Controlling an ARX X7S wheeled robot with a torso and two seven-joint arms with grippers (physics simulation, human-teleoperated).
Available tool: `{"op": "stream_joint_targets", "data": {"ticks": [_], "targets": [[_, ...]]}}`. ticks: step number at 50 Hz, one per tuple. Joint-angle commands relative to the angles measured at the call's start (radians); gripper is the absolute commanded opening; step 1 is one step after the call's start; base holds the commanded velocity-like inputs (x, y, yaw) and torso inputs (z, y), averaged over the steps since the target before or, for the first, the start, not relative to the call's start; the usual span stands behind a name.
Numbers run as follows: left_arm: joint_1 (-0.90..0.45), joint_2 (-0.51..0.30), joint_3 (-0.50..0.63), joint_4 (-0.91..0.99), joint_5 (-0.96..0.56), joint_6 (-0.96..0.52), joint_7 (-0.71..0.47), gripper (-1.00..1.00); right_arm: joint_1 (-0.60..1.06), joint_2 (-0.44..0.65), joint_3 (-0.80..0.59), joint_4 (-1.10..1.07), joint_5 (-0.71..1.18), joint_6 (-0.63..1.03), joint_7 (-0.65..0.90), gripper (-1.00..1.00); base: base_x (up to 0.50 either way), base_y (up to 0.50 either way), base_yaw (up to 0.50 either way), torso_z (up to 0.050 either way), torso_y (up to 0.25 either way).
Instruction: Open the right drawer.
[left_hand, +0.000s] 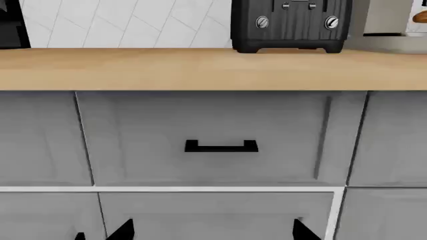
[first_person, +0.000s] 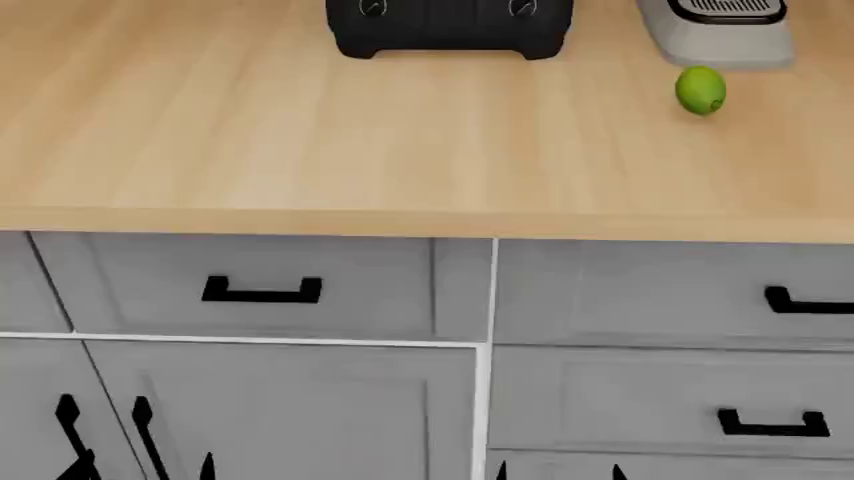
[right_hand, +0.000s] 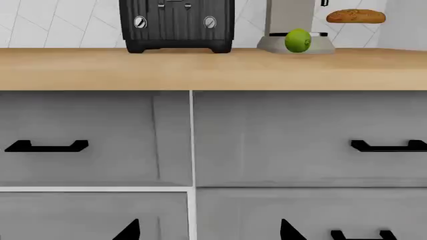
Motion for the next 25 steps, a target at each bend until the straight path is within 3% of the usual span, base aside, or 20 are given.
{"op": "stream_joint_targets", "data": {"ticks": [1,21,25], "targets": [[0.000,-0.010,0.011,0.000,-0.010,0.000,-0.011,1.00,0.000,0.009,-0.013,0.000,0.000,0.000,0.013,1.00,0.00,0.00,0.00,0.000,0.000],[-0.002,-0.058,0.068,0.006,-0.050,-0.018,-0.078,1.00,-0.034,0.063,-0.069,-0.061,0.033,-0.005,0.076,1.00,0.00,0.00,0.00,0.000,0.000],[-0.004,-0.026,0.022,0.006,-0.047,-0.030,-0.024,1.00,-0.036,0.024,-0.014,-0.065,0.008,0.003,0.036,1.00,0.00,0.00,0.00,0.000,0.000]]}}
